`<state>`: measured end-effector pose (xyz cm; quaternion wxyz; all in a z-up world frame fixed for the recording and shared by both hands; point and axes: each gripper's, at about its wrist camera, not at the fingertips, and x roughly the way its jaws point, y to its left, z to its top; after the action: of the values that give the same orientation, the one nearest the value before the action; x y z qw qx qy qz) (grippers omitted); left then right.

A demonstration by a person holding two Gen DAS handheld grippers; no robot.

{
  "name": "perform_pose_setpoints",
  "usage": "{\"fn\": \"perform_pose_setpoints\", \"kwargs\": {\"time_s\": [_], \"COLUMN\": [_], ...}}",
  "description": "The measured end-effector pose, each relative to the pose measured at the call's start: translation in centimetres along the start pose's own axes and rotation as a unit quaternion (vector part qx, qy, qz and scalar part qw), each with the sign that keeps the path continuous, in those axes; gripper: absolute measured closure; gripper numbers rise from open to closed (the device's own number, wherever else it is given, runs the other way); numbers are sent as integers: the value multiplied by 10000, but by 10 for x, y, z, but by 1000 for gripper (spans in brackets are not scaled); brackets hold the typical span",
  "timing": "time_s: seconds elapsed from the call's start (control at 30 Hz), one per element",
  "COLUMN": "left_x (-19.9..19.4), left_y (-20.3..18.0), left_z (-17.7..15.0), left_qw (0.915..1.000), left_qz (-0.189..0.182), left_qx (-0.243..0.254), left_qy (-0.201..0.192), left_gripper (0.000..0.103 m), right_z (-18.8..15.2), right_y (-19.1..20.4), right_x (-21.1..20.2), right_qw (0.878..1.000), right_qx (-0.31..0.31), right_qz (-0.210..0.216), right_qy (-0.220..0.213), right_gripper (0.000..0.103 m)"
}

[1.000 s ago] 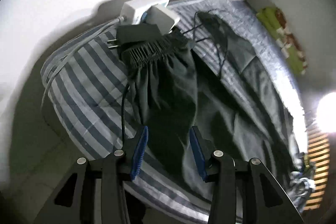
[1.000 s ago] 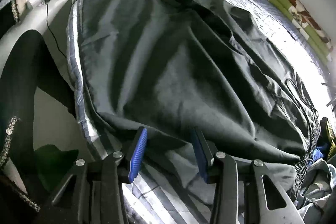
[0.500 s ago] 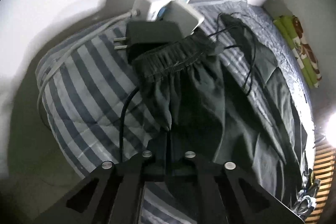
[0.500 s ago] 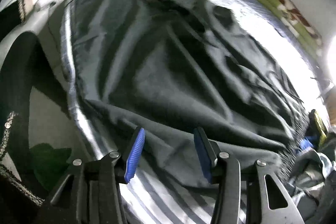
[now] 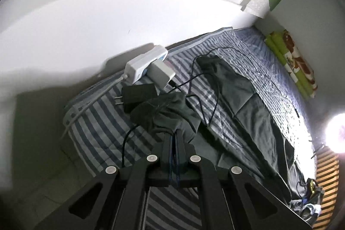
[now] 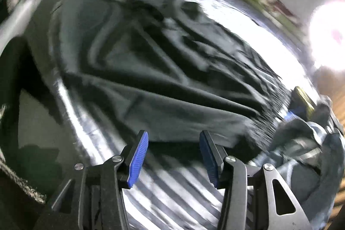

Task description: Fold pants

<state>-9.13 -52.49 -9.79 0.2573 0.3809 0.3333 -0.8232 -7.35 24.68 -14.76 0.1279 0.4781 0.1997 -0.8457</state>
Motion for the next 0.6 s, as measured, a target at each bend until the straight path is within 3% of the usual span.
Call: {"fn": "perform_pose_setpoints", "kwargs": {"time_s": [0.27,0.47,0.5,0.53,0.57,0.6], "left_x": [-11,-14,-15,-17,-20,-23], "left_y": [-9,-14,-14,-15,-16,-18], "left_z": [3,3,3,3,3,4], "left_qw": [9999,9999,9999,9999,9999,9999], "left_qz": [110,140,128,124,121,85], "left_qx": [-45,-14,-13,-14,-18,-14], "left_qy": [-26,-64,-63,-71,-87,-120], "left_gripper": [102,102,102,102,102,102], "right_z": [4,13,14,15,15,16], "right_y": [53,54,54,54,54,54], "right_x": [31,49,48,48,49,49], "right_qw": [9933,9932,9935,9937,9940,9938], "right_qx": [-1146,-1162,-1139,-1116,-1083,-1094], "right_qz": [100,-37,8,86,101,-4], "right_qy": [74,8,-3,27,139,180], "right_gripper": [56,57,66,90,99,101]}}
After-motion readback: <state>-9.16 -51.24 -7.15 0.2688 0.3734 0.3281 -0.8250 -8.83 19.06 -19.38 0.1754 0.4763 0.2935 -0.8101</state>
